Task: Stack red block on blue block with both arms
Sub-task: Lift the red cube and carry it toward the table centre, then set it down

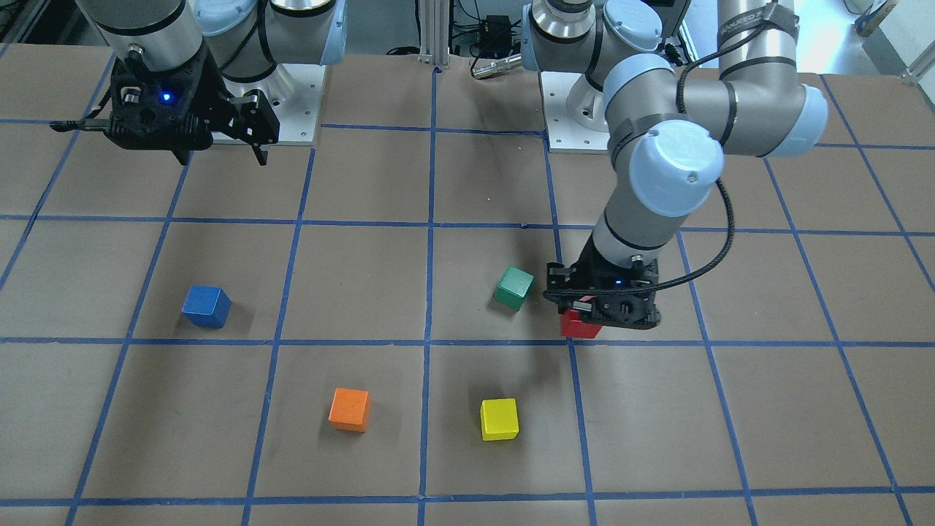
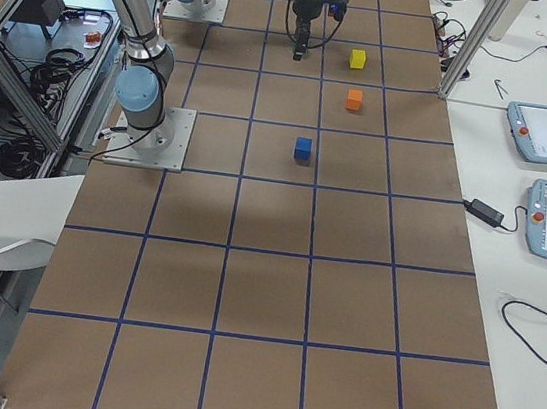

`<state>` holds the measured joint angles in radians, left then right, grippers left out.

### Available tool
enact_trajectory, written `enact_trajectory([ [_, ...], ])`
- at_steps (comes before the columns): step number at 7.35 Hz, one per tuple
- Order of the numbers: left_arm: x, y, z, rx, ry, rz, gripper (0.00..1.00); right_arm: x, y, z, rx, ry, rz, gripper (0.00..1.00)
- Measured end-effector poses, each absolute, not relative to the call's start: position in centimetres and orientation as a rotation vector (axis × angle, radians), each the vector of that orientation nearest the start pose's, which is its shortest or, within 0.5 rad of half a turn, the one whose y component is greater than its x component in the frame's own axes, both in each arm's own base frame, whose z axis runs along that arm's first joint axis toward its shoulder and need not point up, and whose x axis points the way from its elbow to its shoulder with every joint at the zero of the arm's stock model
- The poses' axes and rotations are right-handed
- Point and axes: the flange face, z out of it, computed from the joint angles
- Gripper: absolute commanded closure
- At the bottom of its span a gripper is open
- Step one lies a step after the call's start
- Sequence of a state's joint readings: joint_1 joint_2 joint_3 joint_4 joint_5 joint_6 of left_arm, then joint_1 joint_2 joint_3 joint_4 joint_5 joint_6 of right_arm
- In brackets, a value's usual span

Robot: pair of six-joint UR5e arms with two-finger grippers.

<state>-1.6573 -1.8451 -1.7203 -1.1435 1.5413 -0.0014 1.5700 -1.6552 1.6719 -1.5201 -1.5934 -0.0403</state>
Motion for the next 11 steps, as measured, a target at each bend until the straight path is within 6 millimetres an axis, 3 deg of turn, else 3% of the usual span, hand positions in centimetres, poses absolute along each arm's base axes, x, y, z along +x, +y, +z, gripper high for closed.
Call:
enact_trajectory([
  [1, -23.2, -55.7, 29.7, 0.126, 3.177, 0.005, 1.00, 13.0, -44.9, 47.3, -0.064, 3.162, 0.108, 0.00],
  [3, -29.2, -55.4, 26.1, 0.088, 3.187, -0.007, 1.00, 12.9, -45.0, 47.2, -0.063, 3.162, 0.110, 0.00],
  [6, -34.9, -55.8, 22.5, 0.044, 3.200, -0.039, 1.00, 12.7, -45.1, 47.2, -0.053, 3.160, 0.112, 0.00],
  [8, -36.9, -55.8, 21.2, 0.057, 3.188, -0.027, 1.00, 12.6, -45.1, 47.2, -0.051, 3.159, 0.112, 0.00],
  [9, -37.2, -55.7, 20.8, 0.061, 3.183, -0.018, 0.18, 12.6, -45.1, 47.2, -0.051, 3.160, 0.112, 0.00],
  [10, -37.3, -55.6, 20.5, 0.062, 3.179, -0.009, 0.00, 12.6, -45.1, 47.2, -0.047, 3.159, 0.111, 0.00],
  [11, -37.3, -55.5, 20.3, 0.060, 3.174, 0.000, 0.00, 12.5, -45.1, 47.2, -0.045, 3.159, 0.110, 0.00],
])
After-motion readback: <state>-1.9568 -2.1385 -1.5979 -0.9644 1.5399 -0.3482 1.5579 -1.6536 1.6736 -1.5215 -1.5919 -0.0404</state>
